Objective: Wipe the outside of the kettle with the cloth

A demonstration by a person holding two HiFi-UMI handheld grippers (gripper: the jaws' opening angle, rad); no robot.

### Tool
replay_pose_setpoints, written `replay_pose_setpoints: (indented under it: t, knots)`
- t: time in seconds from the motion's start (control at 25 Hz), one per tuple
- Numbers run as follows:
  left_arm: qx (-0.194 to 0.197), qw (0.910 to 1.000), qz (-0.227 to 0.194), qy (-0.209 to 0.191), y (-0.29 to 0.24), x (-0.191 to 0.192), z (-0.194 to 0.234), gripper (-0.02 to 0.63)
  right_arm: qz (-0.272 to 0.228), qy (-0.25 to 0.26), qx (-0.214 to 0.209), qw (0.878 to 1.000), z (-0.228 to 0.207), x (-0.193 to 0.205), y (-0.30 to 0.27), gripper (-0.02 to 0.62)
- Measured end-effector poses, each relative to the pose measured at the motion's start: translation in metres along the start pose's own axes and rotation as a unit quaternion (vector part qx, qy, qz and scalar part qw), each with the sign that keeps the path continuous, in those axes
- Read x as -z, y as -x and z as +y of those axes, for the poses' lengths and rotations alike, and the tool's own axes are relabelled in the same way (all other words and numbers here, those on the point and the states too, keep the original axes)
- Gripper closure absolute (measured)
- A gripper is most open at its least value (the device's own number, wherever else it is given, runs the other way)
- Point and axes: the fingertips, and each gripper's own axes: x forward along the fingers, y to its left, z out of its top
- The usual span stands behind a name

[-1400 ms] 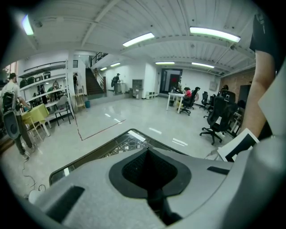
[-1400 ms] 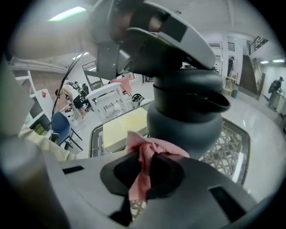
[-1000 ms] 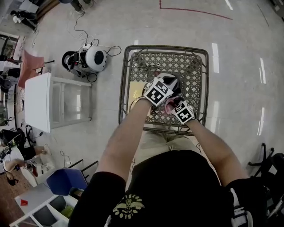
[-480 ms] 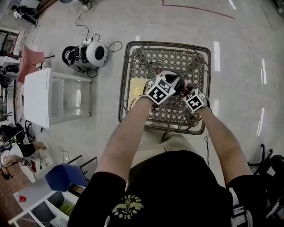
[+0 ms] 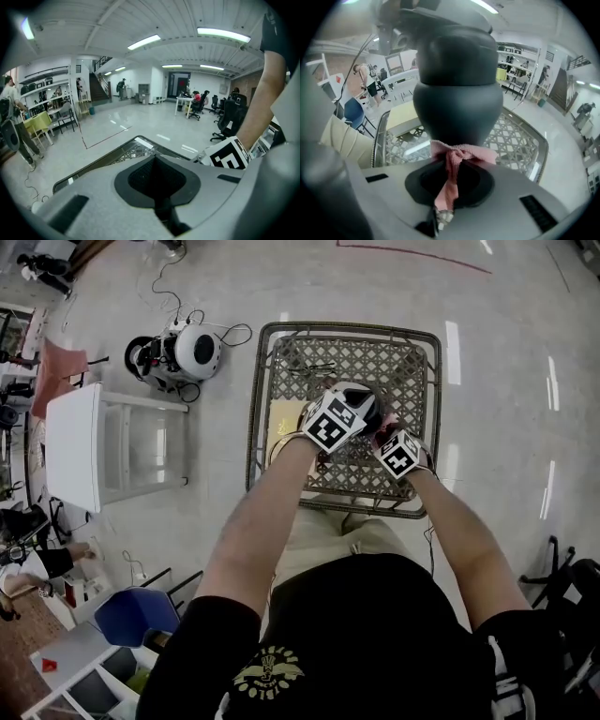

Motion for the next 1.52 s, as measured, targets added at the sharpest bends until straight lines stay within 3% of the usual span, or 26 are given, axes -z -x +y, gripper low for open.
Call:
replay_pose_setpoints:
  t: [0.32, 0.6, 1.08, 1.52]
  knots:
    - [-0.008, 1.0, -0.002, -0.004, 0.0, -0.001, -0.001, 0.597, -0.037, 0.005, -0.067, 0.997, 0.079, -0.039, -0.006, 0.571]
    - [-0.011, 0.9999, 0.0, -0.004, 0.0, -0.001, -0.002, 0.597, -0.053, -0.004, -0.08, 0.995, 0.091, -0.052, -0.007, 0.571]
    - [-0.012, 0.9999, -0.001, -0.007, 0.001, -0.005, -0.002, 0.597, -0.014, -0.028, -0.02, 0.999, 0.013, 0.001, 0.0, 0.571]
    - [-0.011, 0.9999, -0.001, -0.004, 0.0, -0.003, 0.001, 0.597, 0.002, -0.021, 0.033, 0.999, -0.052, 0.003, -0.002, 0.571]
